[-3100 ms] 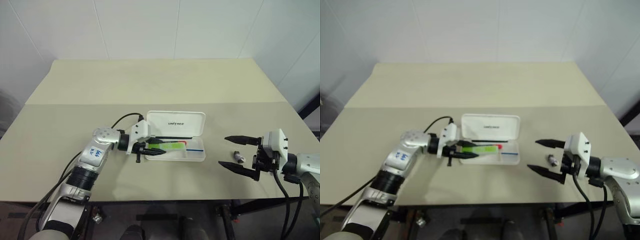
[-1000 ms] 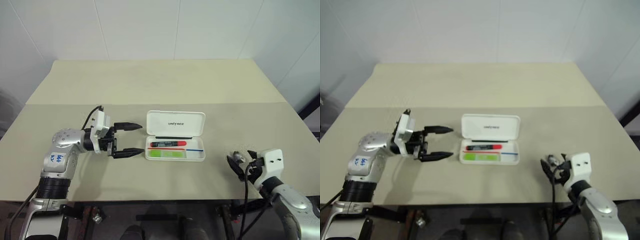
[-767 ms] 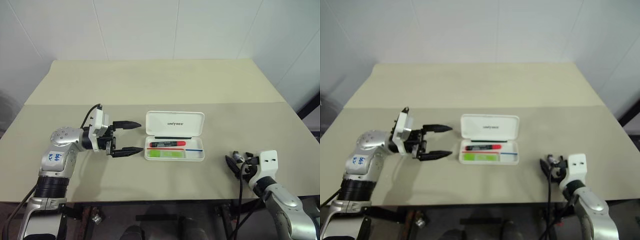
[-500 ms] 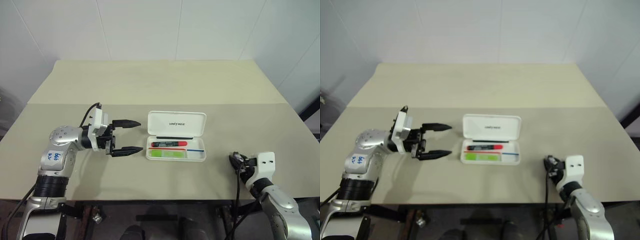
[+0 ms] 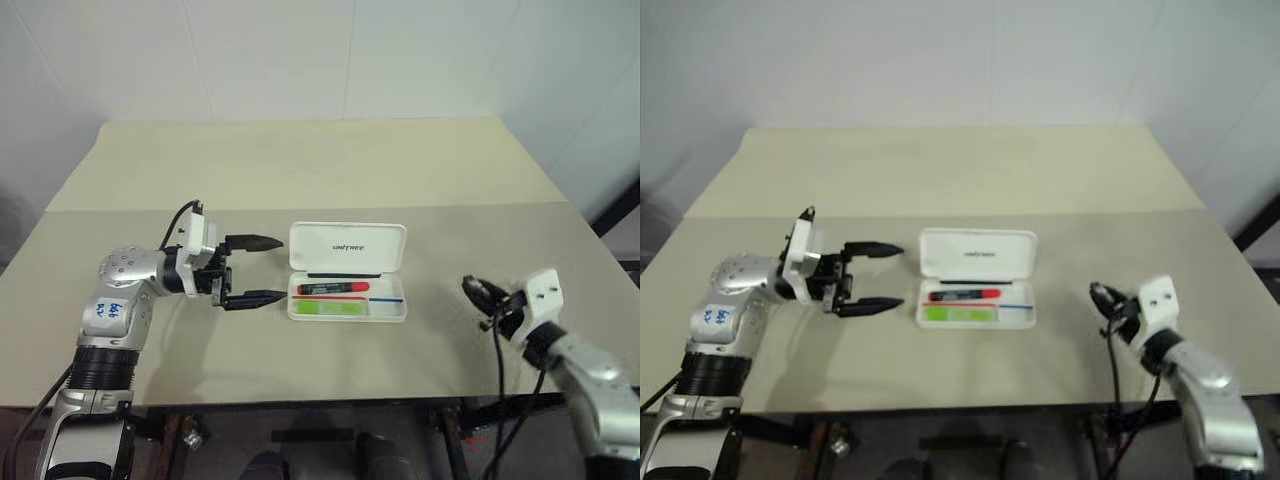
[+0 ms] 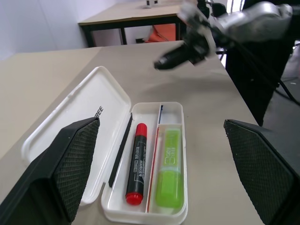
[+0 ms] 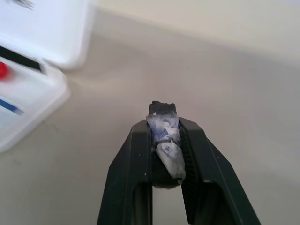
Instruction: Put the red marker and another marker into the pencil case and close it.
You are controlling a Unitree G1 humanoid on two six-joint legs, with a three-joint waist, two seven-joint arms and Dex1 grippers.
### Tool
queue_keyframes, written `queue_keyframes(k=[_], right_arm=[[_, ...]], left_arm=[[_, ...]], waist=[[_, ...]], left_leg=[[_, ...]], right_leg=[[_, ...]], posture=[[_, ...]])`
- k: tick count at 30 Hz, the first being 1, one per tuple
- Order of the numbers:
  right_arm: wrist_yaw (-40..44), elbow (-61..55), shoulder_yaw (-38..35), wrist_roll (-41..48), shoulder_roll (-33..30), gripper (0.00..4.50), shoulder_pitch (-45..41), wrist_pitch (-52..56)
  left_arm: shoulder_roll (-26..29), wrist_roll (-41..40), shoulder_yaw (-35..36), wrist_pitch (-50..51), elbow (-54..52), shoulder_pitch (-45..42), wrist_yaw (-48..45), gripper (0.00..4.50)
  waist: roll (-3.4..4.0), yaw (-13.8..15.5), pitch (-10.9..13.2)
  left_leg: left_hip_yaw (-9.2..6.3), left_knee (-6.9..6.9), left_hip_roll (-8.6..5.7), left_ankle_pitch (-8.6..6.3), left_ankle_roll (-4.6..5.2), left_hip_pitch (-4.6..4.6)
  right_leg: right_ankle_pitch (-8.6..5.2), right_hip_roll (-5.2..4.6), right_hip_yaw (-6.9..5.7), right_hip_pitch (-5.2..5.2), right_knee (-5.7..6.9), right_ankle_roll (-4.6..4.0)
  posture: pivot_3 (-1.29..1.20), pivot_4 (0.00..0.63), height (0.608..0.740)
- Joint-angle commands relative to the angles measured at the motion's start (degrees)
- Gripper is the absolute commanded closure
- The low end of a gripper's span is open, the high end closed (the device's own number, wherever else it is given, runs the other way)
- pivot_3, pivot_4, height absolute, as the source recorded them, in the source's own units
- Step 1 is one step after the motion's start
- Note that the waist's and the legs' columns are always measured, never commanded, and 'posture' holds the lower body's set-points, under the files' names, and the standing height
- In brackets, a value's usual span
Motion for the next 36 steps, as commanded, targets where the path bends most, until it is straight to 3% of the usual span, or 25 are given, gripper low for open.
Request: queue_keyframes(k=[1, 5, 12, 20, 31, 36], right_arm=[[14.91, 4.58, 4.58, 1.67, -4.97, 4.1, -6.07, -5.04], [26.52, 13.01, 10.78, 0.74, -6.01, 4.1, -15.44, -8.63], [34.32, 22.88, 18.08, -1.88, -1.79, 4.1, -25.71, -12.76], [39.98, 27.97, 22.71, -4.51, 0.87, 4.1, -27.16, -16.71], [41.16, 33.65, 22.4, -6.53, 2.22, 4.1, -28.96, -19.51], [40.19, 35.19, 21.81, -6.98, 3.03, 2.4, -30.14, -21.07]], left_arm=[[0.16, 0.12, 0.09, -1.41, 0.82, -0.66, -0.52, 0.0], [-0.33, 0.55, -0.93, -2.21, 1.77, -0.57, -0.87, 0.0], [-0.86, 0.87, -2.0, -2.61, 1.11, 0.22, -0.24, 0.0], [-1.23, 0.92, -2.57, -2.17, -1.26, 2.44, 1.29, 0.0], [-0.93, 1.01, -2.91, -1.84, -2.23, 3.13, 1.87, 0.0], [-1.05, 1.12, -2.95, -1.93, -2.2, 2.84, 2.16, 0.0]], waist=[[0.0, -0.43, 0.0], [0.0, -0.65, 0.0], [0.0, -0.38, 0.0], [0.01, -0.32, 0.01], [0.02, -0.51, 0.01], [0.02, -0.4, 0.01]], left_leg=[[0.0, -0.02, 0.01, 0.0, 0.0, 0.0], [0.01, -0.02, 0.11, 0.0, 0.0, 0.0], [0.0, -0.02, 0.11, -0.01, -0.02, -0.13], [0.03, -0.05, 0.07, -0.03, -0.04, -0.24], [0.03, -0.02, 0.09, -0.03, -0.05, -0.16], [0.03, -0.01, 0.09, -0.02, -0.05, -0.15]], right_leg=[[0.0, 0.02, 0.0, 0.0, -0.01, 0.0], [0.0, 0.12, 0.01, -0.02, -0.02, 0.0], [0.0, 0.1, 0.01, -0.16, 0.03, 0.0], [0.01, 0.03, 0.0, -0.2, 0.03, 0.01], [0.01, 0.05, 0.0, -0.2, 0.06, 0.01], [0.0, 0.06, 0.0, -0.2, 0.07, 0.0]], posture=[[0.0, 0.15, 0.74], [0.0, 0.15, 0.74], [0.0, 0.15, 0.74], [0.0, 0.15, 0.74], [0.0, 0.15, 0.74], [0.0, 0.15, 0.74]])
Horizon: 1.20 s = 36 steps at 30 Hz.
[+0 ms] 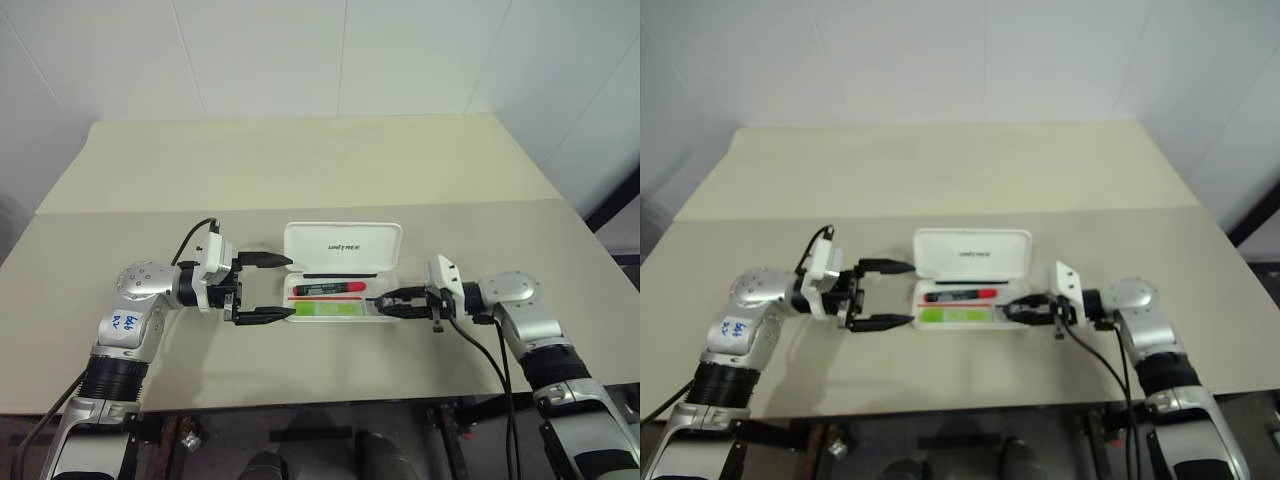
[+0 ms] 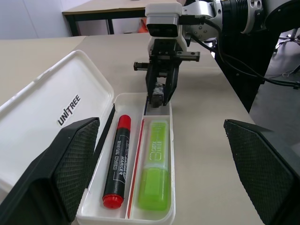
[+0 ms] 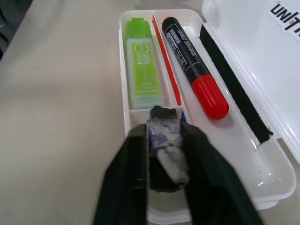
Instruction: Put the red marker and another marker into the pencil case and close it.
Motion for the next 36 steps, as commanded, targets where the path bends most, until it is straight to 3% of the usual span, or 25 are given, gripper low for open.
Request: queue_keyframes(k=[1, 7, 19, 26, 36], right_arm=[[-0.27, -0.21, -1.2, 0.77, 0.65, 2.04, -1.65, -1.03], [-0.43, -4.28, -2.66, 2.63, 0.08, 0.01, -1.11, 1.13], [-8.01, -31.04, -15.11, 17.26, -5.53, 0.01, 11.4, 18.23], [-9.46, -38.12, -18.52, 18.68, -10.17, 0.01, 18.93, 21.16], [-10.75, -33.88, -19.07, 16.4, -11.57, 0.0, 17.96, 17.05]], left_arm=[[0.13, 0.06, 0.22, -0.19, -1.59, -0.14, 0.55, 0.0], [-0.02, 0.21, 0.12, -0.44, -0.77, -0.83, 0.74, 0.0], [2.11, -1.17, 2.41, 2.21, 3.89, -1.28, -0.26, 0.0], [2.69, -1.82, 4.71, 2.22, 8.74, -2.19, -2.24, 0.0], [1.62, -2.56, 6.42, 1.35, 11.94, -3.2, -2.62, 3.17]], waist=[[0.0, -0.02, 0.0], [0.0, 0.03, 0.0], [0.01, 0.24, 0.01], [0.01, 0.16, 0.01], [0.01, 0.16, 0.01]], left_leg=[[0.0, 0.0, 0.0, 0.0, 0.0, -0.01], [0.0, -0.03, 0.0, 0.0, 0.0, -0.03], [-0.05, -0.02, -0.01, 0.0, 0.0, -0.09], [-0.02, 0.0, 0.01, 0.0, 0.0, -0.01], [-0.01, 0.08, -0.01, 0.0, 0.01, 0.0]], right_leg=[[0.0, -0.01, 0.0, 0.0, 0.02, 0.0], [0.0, -0.01, 0.0, 0.0, 0.07, 0.01], [0.0, -0.03, -0.03, -0.01, 0.05, 0.01], [-0.01, 0.0, -0.02, 0.0, -0.07, -0.02], [0.0, -0.02, -0.01, 0.01, -0.01, 0.0]], posture=[[0.0, 0.15, 0.74], [0.0, 0.15, 0.74], [0.0, 0.15, 0.74], [0.0, 0.15, 0.74], [0.0, 0.15, 0.74]])
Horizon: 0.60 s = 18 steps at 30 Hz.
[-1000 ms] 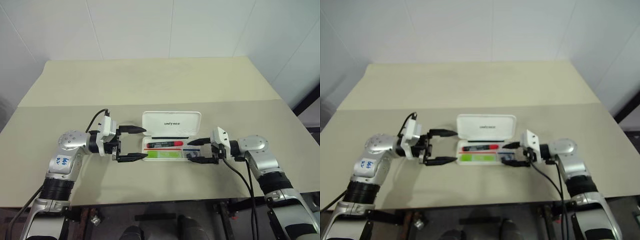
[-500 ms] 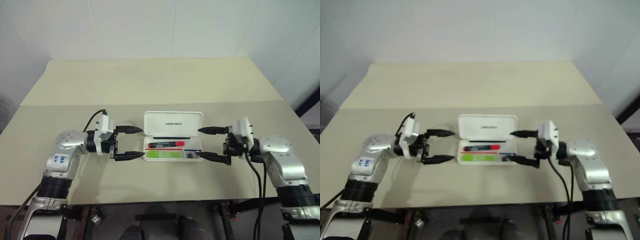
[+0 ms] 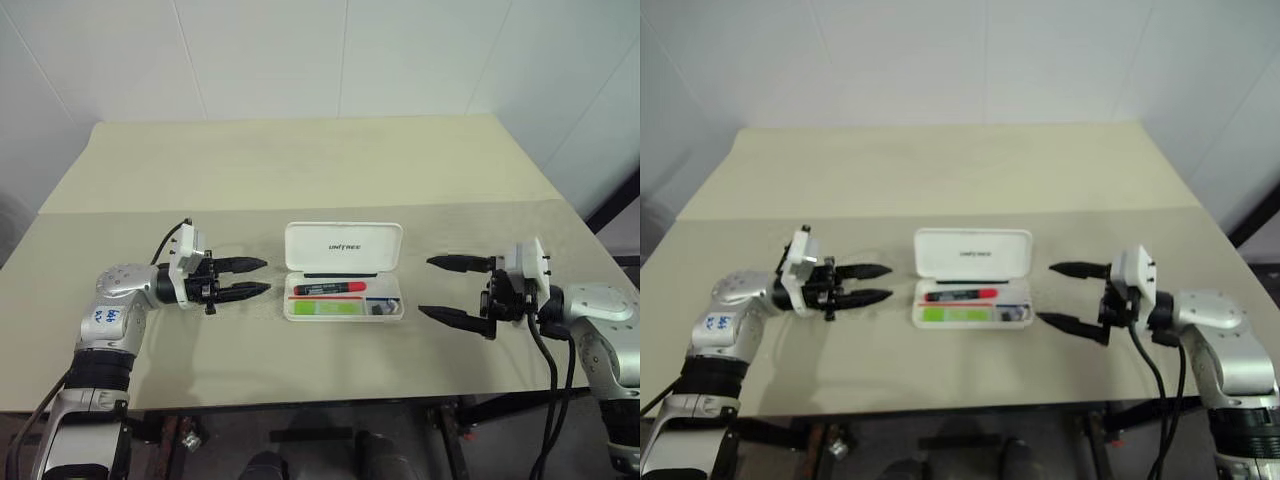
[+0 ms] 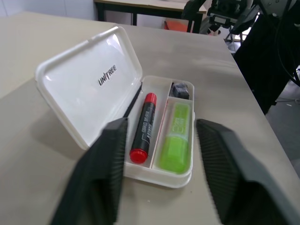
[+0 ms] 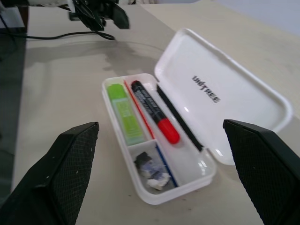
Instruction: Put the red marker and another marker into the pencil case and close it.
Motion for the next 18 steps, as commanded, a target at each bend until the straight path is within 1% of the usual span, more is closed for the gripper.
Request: queue_keyframes(k=[1, 3, 4, 8, 14, 18], right_arm=[[-0.39, -0.17, -1.83, -0.33, -1.05, 0.0, -0.28, -1.86], [-0.52, 0.0, -1.76, -0.71, -1.14, 0.0, -0.1, -2.25], [-0.54, 0.06, -1.75, -0.85, -1.18, 0.0, -0.03, -2.42], [-0.87, 0.63, -1.91, -1.21, -1.33, 0.0, -0.45, -2.57], [-1.42, 0.62, -1.91, -1.42, -1.49, 0.0, -0.56, -2.73], [-1.82, 0.43, -1.96, -1.43, -1.67, 0.0, -0.35, -2.85]], left_arm=[[-0.17, -1.13, 1.65, -1.03, -0.53, -0.57, 0.03, 3.5], [-0.51, -1.17, 2.29, -1.06, -0.61, -0.32, 0.93, 4.2], [-0.64, -1.17, 2.51, -1.1, -0.65, -0.21, 1.28, 4.46], [-2.23, -1.72, 4.25, -1.18, -0.62, -0.09, 4.37, 4.46], [-4.8, 1.89, 4.56, -2.54, 2.77, -1.49, 13.13, 4.46], [-5.83, 4.62, 3.35, -4.27, 5.82, -3.35, 16.76, 4.46]], waist=[[0.0, -0.02, 0.0], [0.0, 0.0, 0.0], [0.0, 0.0, 0.0], [0.0, 0.03, 0.0], [0.0, 0.05, 0.0], [0.0, 0.04, 0.0]], left_leg=[[0.0, -0.01, 0.0, 0.0, 0.0, -0.01], [0.0, -0.03, -0.01, 0.0, 0.0, -0.03], [0.0, -0.03, -0.01, 0.0, 0.0, -0.04], [0.0, -0.03, -0.02, 0.0, 0.0, -0.05], [0.0, 0.0, -0.02, 0.0, 0.0, -0.02], [0.0, 0.01, -0.02, 0.0, 0.0, -0.01]], right_leg=[[0.0, 0.0, 0.0, -0.01, -0.01, 0.0], [0.0, -0.01, 0.0, -0.01, -0.01, 0.0], [0.01, -0.02, 0.0, -0.01, -0.01, 0.01], [0.01, -0.03, 0.0, -0.01, -0.03, 0.02], [0.01, -0.03, 0.0, 0.0, -0.02, 0.02], [0.01, -0.03, 0.01, 0.0, -0.02, 0.02]], posture=[[0.0, 0.15, 0.74], [0.0, 0.15, 0.74], [0.0, 0.15, 0.74], [0.0, 0.15, 0.74], [0.0, 0.15, 0.74], [0.0, 0.15, 0.74]])
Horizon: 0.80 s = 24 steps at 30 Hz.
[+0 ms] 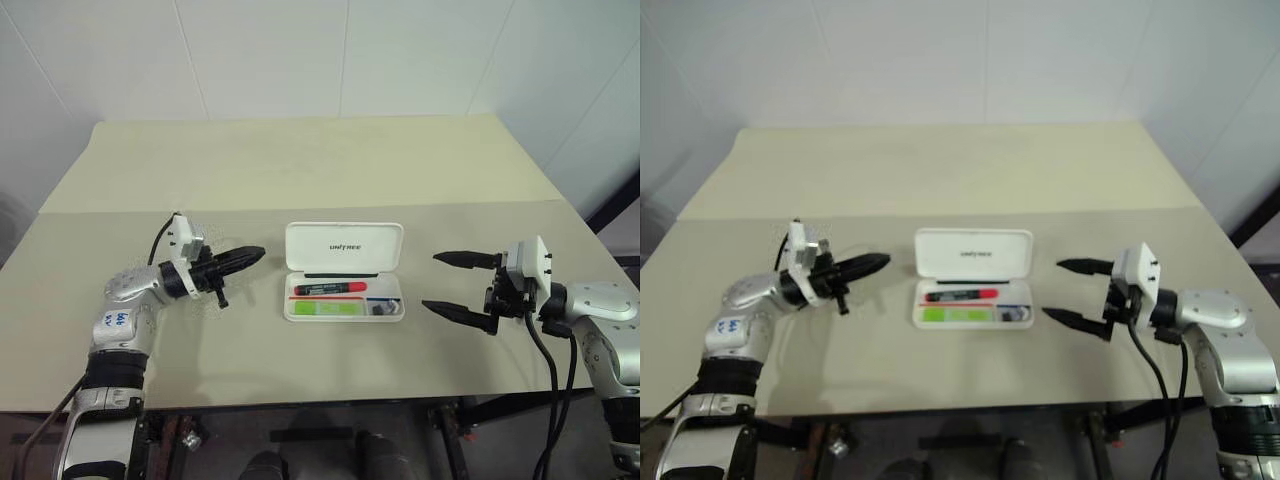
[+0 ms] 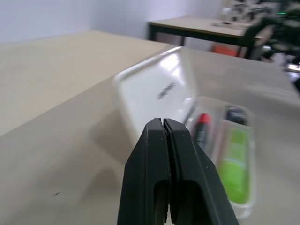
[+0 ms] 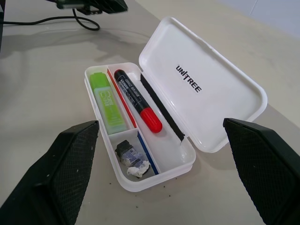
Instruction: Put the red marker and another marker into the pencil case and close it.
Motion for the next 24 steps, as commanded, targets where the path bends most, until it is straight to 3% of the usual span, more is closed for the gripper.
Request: queue_keyframes(k=[1, 15, 24], right_arm=[[-0.8, -1.52, -2.08, 0.29, -1.33, 0.0, -0.22, -0.63], [-4.25, -4.66, -3.31, 0.91, -0.91, 0.0, 3.02, -0.6], [-5.7, -6.09, -3.69, 1.43, -0.76, 0.0, 4.76, -0.33]], left_arm=[[-1.04, 3.7, -0.81, -2.88, 3.5, -3.62, 4.76, 4.46], [-7.75, 10.13, -4.5, -10.65, 19.23, -15.44, 7.94, 4.46], [-8.57, 7.83, -4.11, -14.88, 17.87, -15.12, 0.87, 4.46]], waist=[[0.0, 0.07, 0.0], [-0.01, 1.2, 0.0], [-0.01, 1.38, 0.0]], left_leg=[[0.0, 0.0, 0.0, 0.0, 0.0, 0.0], [0.01, 0.0, -0.1, 0.0, 0.0, -0.08], [0.01, 0.02, -0.11, 0.0, 0.0, -0.08]], right_leg=[[0.0, 0.0, 0.0, 0.0, 0.0, 0.0], [0.05, -0.06, 0.0, 0.02, -0.11, 0.09], [0.05, -0.06, 0.0, 0.02, -0.09, 0.09]], posture=[[0.0, 0.15, 0.74], [0.0, 0.15, 0.74], [0.0, 0.15, 0.74]])
